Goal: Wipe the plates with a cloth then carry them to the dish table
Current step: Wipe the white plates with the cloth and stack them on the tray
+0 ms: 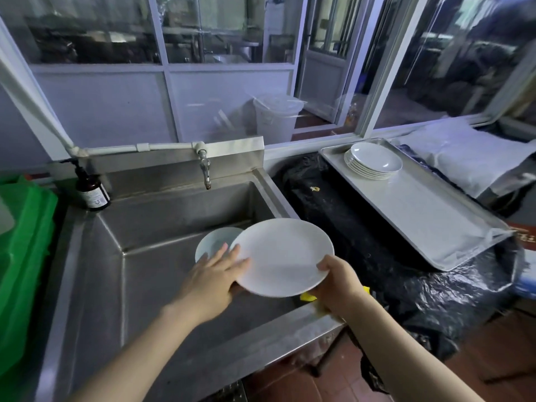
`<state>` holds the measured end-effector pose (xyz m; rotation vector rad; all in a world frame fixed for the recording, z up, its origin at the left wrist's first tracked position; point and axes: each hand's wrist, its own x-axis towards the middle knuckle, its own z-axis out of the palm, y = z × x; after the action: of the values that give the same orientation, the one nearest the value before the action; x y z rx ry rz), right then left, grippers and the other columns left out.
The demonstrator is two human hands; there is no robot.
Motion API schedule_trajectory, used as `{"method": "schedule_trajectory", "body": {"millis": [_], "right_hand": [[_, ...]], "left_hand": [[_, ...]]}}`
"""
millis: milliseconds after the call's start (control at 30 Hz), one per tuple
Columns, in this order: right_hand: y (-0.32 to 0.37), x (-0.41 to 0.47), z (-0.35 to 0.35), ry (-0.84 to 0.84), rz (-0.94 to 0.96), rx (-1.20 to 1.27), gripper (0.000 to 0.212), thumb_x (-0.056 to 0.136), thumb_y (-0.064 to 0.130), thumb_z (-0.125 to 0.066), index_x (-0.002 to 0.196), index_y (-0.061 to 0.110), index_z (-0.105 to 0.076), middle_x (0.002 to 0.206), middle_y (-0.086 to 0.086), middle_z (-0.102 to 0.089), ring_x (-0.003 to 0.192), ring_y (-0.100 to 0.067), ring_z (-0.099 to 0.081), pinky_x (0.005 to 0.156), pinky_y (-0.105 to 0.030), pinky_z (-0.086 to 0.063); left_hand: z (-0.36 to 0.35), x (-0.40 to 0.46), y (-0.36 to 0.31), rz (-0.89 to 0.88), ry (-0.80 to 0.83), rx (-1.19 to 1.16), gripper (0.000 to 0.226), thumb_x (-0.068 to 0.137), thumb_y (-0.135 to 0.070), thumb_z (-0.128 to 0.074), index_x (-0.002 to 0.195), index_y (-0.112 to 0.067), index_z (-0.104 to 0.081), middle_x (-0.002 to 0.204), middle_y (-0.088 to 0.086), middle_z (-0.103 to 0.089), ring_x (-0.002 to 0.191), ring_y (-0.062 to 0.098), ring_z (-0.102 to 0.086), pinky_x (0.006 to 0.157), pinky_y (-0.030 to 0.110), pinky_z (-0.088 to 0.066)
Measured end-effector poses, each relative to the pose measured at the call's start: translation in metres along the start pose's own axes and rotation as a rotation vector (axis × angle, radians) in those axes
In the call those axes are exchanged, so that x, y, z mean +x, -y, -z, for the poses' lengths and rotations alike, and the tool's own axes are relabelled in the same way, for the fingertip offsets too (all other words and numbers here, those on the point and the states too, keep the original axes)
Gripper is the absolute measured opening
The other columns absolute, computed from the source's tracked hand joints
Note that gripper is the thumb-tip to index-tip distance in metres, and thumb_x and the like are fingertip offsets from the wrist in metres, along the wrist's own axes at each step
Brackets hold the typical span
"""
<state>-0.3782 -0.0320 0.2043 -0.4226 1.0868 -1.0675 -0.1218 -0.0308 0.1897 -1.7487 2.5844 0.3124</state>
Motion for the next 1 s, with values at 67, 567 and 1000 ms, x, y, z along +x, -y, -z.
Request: {"method": "schedule_trajectory", "body": {"millis": [67, 567, 1000], "right_hand": [[0.003, -0.002, 0.009, -0.014, 0.034, -0.032, 0.043, 0.078, 0.002, -0.036, 0.116, 0.008, -0.056, 0.101, -0.018, -0.067, 0.096, -0.043, -0.061, 0.091, -0.062, -0.047], [0.069, 0.051, 0.077, 0.161, 0.045, -0.153, 0.045, 0.077, -0.002, -0.042, 0.120, 0.000, -0.054, 0.097, -0.018, -0.068, 0.082, -0.036, -0.067, 0.062, -0.040, -0.056], [0.202, 0.160, 0.211, 0.090, 0.079, -0.351, 0.014, 0.089, 0.007, -0.056, 0.102, 0.005, -0.059, 0.068, -0.016, -0.064, 0.057, -0.025, -0.063, 0.046, -0.024, -0.040]], "left_hand": [[-0.001, 0.004, 0.006, 0.091, 0.004, -0.029, 0.067, 0.098, -0.016, -0.036, 0.151, -0.045, -0.007, 0.152, -0.013, 0.024, 0.140, 0.012, 0.027, 0.116, 0.043, 0.009], [0.005, 0.098, -0.056, 0.272, -0.183, -1.486, 0.060, 0.093, 0.001, -0.053, 0.128, -0.047, -0.052, 0.115, -0.014, -0.069, 0.105, 0.008, -0.065, 0.082, 0.026, -0.055], [0.038, 0.296, -0.154, 0.247, -0.184, -1.460, 0.057, 0.095, -0.003, -0.053, 0.135, -0.043, -0.044, 0.120, -0.007, -0.068, 0.110, 0.016, -0.064, 0.087, 0.032, -0.052]]}}
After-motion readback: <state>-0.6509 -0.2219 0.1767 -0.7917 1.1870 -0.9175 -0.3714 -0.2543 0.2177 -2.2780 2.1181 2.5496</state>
